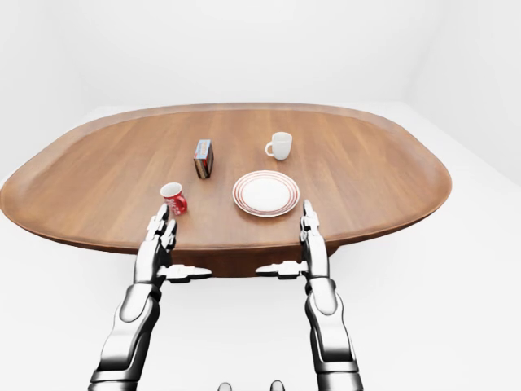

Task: Pick up the red mug and put it on the plate

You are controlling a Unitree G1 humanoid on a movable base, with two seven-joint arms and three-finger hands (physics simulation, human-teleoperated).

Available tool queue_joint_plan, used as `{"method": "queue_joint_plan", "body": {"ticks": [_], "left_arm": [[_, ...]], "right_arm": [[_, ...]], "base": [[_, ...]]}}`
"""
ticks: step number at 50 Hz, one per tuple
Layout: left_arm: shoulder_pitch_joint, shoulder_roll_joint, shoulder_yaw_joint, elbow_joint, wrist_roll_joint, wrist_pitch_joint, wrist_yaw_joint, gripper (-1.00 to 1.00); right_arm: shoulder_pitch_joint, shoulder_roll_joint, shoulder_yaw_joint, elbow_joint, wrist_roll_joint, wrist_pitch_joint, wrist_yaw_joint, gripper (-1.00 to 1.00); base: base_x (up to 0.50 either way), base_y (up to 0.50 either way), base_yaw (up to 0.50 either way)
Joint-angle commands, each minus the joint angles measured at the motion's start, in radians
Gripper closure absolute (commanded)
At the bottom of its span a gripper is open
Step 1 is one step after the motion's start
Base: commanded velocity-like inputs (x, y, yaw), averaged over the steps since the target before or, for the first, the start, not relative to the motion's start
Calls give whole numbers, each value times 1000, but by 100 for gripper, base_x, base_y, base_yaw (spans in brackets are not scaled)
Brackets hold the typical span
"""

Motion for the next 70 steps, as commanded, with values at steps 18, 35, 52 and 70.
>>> {"method": "queue_joint_plan", "body": {"ticks": [18,35,52,70], "left_arm": [[-34,82,200,-160,-127,91,5,-100],[-74,205,457,-106,-376,91,167,-100],[-66,219,461,-88,-417,91,200,-100],[-64,218,461,-102,-420,91,202,-100]], "right_arm": [[-13,-63,-183,-267,100,86,-27,-100],[-20,-173,-488,-355,332,86,-55,-100],[-7,-181,-496,-351,364,86,-58,-100],[-10,-181,-485,-349,349,86,-34,-100]], "base": [[0,0,0],[0,0,0],[0,0,0],[8,0,0]]}}
